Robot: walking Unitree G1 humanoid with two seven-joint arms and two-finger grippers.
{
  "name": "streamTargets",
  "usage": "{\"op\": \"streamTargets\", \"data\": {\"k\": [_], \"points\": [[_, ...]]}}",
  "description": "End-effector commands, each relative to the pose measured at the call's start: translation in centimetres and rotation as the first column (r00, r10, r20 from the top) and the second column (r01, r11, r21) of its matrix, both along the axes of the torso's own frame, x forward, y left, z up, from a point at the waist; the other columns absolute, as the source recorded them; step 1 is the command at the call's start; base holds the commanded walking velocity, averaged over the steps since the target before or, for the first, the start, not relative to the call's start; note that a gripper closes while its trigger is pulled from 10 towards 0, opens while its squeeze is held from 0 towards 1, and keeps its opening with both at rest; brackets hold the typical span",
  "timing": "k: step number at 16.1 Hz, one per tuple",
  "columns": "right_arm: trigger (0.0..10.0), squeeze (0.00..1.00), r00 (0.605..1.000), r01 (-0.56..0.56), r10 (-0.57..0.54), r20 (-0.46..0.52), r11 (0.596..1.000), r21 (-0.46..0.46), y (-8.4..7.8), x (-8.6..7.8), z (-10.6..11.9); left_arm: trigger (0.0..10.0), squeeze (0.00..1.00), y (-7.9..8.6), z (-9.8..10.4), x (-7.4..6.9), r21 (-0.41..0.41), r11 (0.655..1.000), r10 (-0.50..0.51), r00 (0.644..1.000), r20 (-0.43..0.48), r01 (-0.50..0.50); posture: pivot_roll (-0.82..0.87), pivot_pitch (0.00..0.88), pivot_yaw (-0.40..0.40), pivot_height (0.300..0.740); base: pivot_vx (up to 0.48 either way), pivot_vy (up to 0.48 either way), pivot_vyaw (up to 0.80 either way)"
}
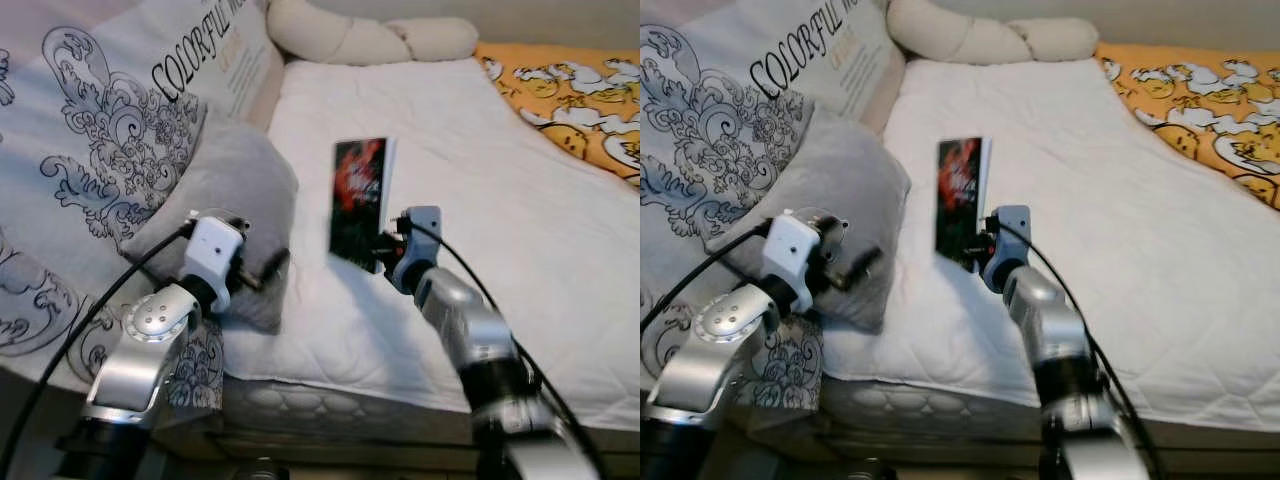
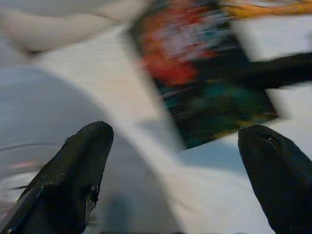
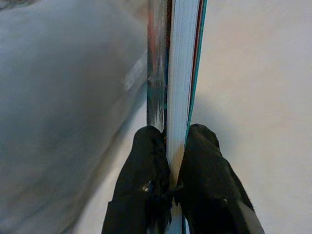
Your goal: Clean up the room
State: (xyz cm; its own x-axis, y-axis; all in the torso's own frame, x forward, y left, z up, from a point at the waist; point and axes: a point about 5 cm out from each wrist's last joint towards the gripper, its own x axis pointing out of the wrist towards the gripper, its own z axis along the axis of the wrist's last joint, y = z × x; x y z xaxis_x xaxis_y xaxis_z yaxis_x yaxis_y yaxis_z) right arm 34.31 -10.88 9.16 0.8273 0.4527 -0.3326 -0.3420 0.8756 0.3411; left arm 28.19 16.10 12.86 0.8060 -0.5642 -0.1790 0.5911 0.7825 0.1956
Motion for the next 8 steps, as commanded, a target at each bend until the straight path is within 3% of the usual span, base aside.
{"op": "streamTargets", "data": {"k": [1, 5, 8], "points": [[10.0, 0.00, 0.998, -0.034, 0.037, -0.040, 0.997, 0.071, -0.2, 0.9, 0.6, 10.0, 0.00, 0.0, 0.0, -0.5, 0.003, 0.996, -0.086, 0.995, -0.048, 0.086, 0.11, 0.000, 0.015, 0.740, 0.000, 0.000, 0.00], [10.0, 0.00, 0.987, -0.004, 0.030, -0.160, 0.987, 0.160, -1.6, 1.8, 0.1, 10.0, 0.00, 0.6, -0.6, -2.2, 0.041, 0.971, -0.228, 0.960, -0.160, 0.237, 0.13, 0.000, 0.016, 0.740, 0.000, 0.000, 0.00], [10.0, 0.00, 0.958, 0.033, 0.018, -0.287, 0.984, 0.172, -2.5, 1.3, -1.3, 10.0, 0.00, 0.6, -0.8, -3.3, 0.036, 0.954, -0.283, 0.931, -0.230, 0.298, 0.14, 0.000, 0.006, 0.740, 0.000, 0.000, 0.00]]}}
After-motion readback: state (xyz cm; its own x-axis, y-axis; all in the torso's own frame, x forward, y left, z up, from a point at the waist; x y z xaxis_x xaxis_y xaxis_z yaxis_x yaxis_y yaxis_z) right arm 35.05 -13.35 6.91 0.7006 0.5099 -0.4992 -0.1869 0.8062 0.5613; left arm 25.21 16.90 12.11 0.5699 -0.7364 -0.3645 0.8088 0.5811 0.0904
